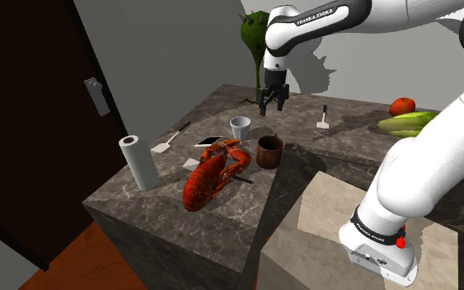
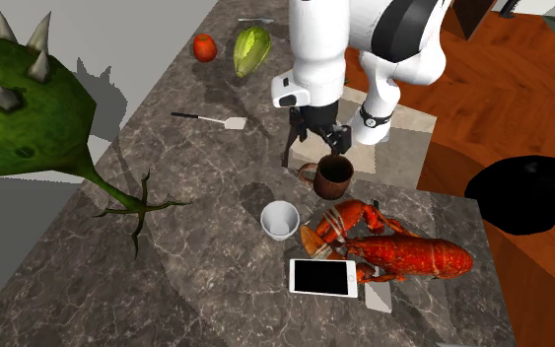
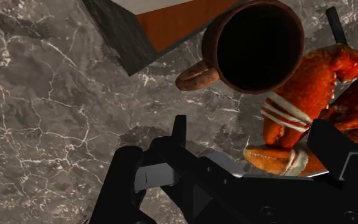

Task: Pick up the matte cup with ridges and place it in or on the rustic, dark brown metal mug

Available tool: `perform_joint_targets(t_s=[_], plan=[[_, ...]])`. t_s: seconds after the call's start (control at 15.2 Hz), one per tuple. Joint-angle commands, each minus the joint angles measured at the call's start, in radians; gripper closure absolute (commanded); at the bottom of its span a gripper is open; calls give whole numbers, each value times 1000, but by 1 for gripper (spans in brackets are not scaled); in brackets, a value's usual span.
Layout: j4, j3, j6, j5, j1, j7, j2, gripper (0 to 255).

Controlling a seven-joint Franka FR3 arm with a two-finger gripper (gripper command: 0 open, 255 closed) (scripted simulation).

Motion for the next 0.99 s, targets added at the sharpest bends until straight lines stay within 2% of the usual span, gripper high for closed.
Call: perform_joint_targets(t_s=[0.0,0.4,0.79,0.92], plan=[[51,-16,24,23,1,-25,79,0],[241,-50,60,114,-14,-108,325,0],[485,-54,43,211,-60,-175,578,0],[484,-51,53,216,-62,-177,589,0]])
